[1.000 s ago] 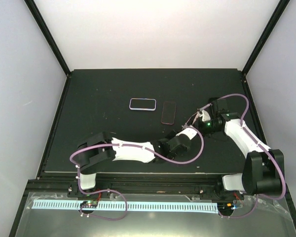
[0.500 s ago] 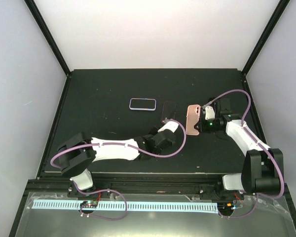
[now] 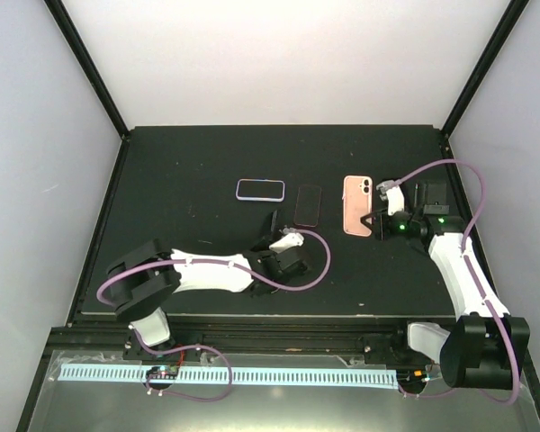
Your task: Take the phone out of the phone case
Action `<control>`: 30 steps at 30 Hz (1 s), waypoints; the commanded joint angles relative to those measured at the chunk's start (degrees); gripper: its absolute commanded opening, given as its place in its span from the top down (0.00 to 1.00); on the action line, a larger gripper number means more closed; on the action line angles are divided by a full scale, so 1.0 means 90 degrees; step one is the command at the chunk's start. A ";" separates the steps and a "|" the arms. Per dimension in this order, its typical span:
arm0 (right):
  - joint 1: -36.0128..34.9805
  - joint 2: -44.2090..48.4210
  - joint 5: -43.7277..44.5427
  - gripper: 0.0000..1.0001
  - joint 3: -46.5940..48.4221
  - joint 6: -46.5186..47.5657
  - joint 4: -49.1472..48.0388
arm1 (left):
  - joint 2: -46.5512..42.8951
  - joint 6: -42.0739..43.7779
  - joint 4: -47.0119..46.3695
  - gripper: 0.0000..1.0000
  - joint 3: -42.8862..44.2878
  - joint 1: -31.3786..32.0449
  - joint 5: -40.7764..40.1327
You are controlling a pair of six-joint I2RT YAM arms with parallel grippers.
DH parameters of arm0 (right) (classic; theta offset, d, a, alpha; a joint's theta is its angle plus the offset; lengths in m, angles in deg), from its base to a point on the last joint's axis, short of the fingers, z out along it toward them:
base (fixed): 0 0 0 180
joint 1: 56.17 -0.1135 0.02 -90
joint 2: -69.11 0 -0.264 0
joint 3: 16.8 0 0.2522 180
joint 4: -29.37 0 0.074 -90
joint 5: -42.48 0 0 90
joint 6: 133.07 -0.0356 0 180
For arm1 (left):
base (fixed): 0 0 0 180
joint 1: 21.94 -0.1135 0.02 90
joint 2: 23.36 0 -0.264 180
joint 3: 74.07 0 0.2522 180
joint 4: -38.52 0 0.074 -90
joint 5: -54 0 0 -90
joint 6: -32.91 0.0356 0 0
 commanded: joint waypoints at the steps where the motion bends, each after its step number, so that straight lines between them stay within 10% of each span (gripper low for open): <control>1: 0.0075 -0.0072 -0.0455 0.99 0.0243 0.0326 0.0143 | 0.0538 0.0585 -0.0082 0.98 0.0328 -0.0211 -0.0262; 13: 0.0211 0.0465 -0.0472 0.99 0.0252 0.0452 0.0269 | 0.2220 0.1534 0.0007 0.97 0.1912 -0.0893 0.0399; 30: 0.0585 0.0421 -0.0770 0.99 0.0262 0.0520 0.0455 | 0.3158 0.0958 0.0655 0.65 0.2923 -0.1325 0.1098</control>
